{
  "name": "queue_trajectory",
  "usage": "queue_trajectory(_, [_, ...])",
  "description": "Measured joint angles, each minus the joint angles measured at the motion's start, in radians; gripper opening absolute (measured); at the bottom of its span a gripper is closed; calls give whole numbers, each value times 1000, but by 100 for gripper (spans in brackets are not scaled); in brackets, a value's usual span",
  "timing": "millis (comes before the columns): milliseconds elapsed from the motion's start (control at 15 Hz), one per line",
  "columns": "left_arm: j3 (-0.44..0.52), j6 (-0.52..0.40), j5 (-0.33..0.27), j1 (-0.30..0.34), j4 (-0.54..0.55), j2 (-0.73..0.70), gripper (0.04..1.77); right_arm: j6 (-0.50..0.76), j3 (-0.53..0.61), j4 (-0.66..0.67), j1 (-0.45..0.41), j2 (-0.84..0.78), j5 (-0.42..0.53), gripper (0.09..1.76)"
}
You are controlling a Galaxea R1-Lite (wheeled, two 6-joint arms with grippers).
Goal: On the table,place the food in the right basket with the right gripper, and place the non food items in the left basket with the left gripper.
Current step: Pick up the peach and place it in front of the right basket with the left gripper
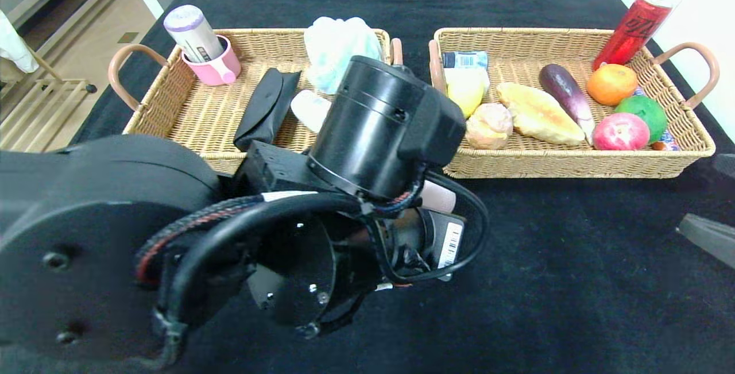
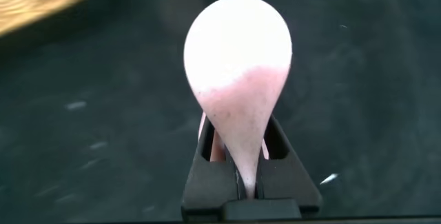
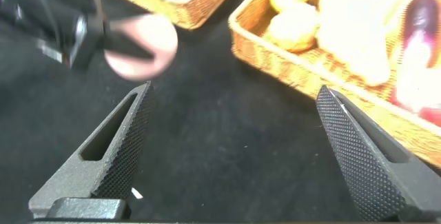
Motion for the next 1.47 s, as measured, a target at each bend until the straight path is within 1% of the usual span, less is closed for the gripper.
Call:
queue_trajectory(133, [-24,11,-13,-17,-45,46,16,0,-21,21,0,-4,-90,171])
queue_trajectory(200, [-35,22,-26,-20,-66,72,16,0,-31,39,6,-5,-107,171])
queue_trajectory(600, [-154,50,-39,-38,-70,217,16,1,-49,43,2,-17,-118,171])
queue_trajectory(733, [-170,68,-42,-44,-70,244,16,0,-49,43,0,-14,-119,171])
queue_trajectory(1000, [-175,71,-39,-51,-71,274,16,0,-44,42,0,1,-118,171])
queue_trajectory(1067, [-175,70,-39,-50,-72,277,23,0,-43,42,0,2,-118,171])
queue_trajectory(1200, [-175,71,-37,-51,-74,281,57,0,-41,41,0,5,-117,171])
queue_trajectory(1267, [-175,71,-36,-51,-74,281,71,0,-41,41,0,6,-117,171])
queue_trajectory(1400, [-176,70,-33,-53,-76,281,94,0,-41,41,0,6,-118,171])
queue_trajectory(1467, [-175,70,-32,-54,-76,279,103,0,-46,39,0,6,-118,171])
